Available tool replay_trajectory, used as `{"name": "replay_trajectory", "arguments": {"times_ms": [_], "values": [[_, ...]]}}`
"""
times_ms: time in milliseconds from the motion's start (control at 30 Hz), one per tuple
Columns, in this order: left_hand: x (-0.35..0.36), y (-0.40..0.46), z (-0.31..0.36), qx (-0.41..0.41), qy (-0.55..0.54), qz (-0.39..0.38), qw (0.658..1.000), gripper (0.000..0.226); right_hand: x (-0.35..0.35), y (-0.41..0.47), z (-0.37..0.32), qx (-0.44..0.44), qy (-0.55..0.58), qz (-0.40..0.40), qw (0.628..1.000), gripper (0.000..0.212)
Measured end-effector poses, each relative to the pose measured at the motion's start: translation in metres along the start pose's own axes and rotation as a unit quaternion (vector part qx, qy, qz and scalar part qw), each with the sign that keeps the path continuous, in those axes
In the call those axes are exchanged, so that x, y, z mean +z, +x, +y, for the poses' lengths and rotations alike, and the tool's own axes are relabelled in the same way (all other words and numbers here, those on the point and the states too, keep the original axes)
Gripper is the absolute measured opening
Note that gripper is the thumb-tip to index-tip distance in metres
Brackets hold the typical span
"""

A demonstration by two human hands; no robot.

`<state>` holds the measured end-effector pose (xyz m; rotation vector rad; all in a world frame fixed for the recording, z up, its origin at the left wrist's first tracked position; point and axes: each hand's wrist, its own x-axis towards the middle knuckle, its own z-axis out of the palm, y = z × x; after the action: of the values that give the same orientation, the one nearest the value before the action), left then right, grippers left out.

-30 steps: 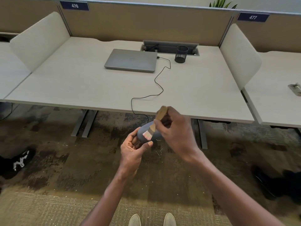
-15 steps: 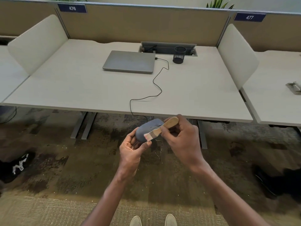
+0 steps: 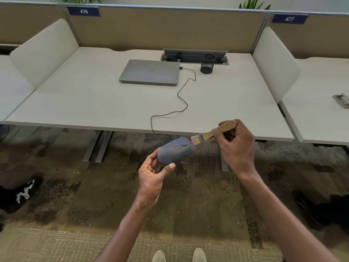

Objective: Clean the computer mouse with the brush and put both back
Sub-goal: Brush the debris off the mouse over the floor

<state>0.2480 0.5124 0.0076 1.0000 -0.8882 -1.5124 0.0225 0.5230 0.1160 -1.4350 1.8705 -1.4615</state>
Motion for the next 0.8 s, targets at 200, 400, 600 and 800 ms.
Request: {"name": "replay_trajectory", "arguments": {"times_ms": [200, 400, 600, 800], "values": [[-0.002, -0.001, -0.001, -0.001, 0.017, -0.014, 1.0, 0.07, 0.016, -0.007, -0.02, -0.037, 0.009, -0.064, 0.997, 0.018], [-0.004, -0.003, -0.002, -0.005, 0.023, -0.015, 1.0, 0.076, 0.02, 0.006, -0.023, -0.032, -0.058, -0.071, 0.995, 0.019], [-0.008, -0.003, -0.003, 0.002, 0.025, -0.011, 1.0, 0.072, 0.018, 0.013, -0.037, -0.057, -0.098, -0.038, 0.993, 0.02], [-0.003, -0.005, 0.0, -0.002, 0.037, -0.036, 0.999, 0.064, 0.057, 0.006, -0.067, -0.063, -0.039, -0.165, 0.983, 0.011]]}}
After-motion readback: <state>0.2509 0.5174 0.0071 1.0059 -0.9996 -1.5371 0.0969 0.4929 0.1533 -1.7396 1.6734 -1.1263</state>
